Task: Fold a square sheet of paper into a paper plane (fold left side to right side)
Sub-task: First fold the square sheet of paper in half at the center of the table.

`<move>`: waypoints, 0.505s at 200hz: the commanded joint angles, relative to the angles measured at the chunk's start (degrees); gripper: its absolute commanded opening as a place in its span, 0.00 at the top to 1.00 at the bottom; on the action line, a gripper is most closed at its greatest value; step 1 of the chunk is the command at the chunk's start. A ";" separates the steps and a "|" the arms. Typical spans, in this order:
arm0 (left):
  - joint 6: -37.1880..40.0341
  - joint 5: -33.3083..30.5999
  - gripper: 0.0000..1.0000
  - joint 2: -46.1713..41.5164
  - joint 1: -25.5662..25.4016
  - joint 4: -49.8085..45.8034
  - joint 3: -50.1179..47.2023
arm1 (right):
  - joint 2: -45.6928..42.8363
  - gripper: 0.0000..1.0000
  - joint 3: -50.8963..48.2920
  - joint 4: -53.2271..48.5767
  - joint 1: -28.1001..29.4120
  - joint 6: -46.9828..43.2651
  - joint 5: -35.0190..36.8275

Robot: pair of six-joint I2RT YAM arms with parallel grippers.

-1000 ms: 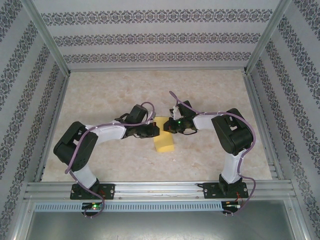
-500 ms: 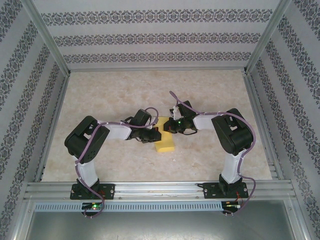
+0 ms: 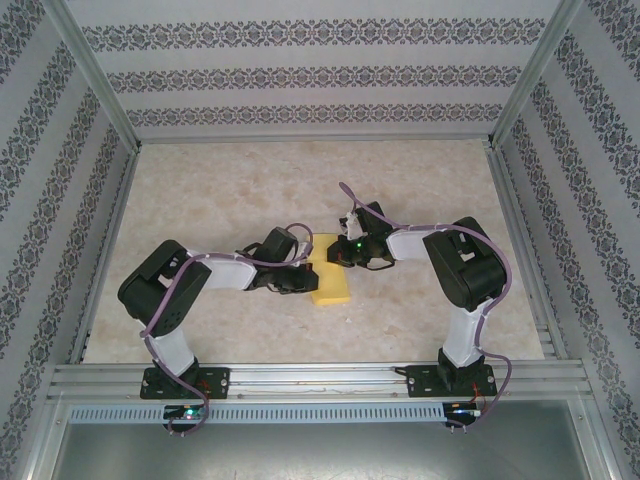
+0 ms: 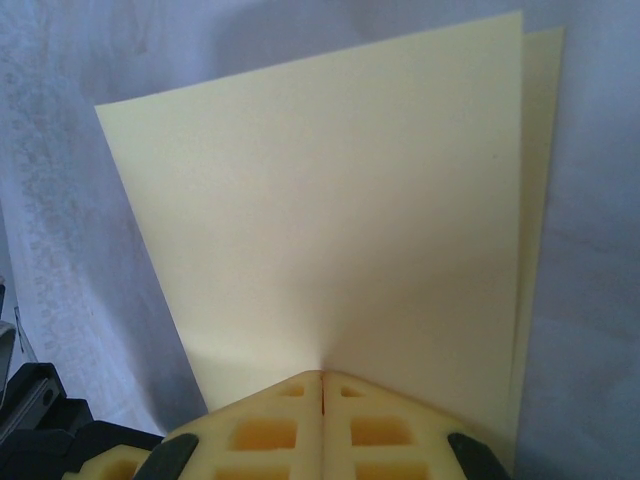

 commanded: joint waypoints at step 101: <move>-4.72 -2.22 0.98 -6.47 -7.15 -7.49 -8.96 | 2.59 1.00 -4.26 -6.64 -0.93 -0.75 8.80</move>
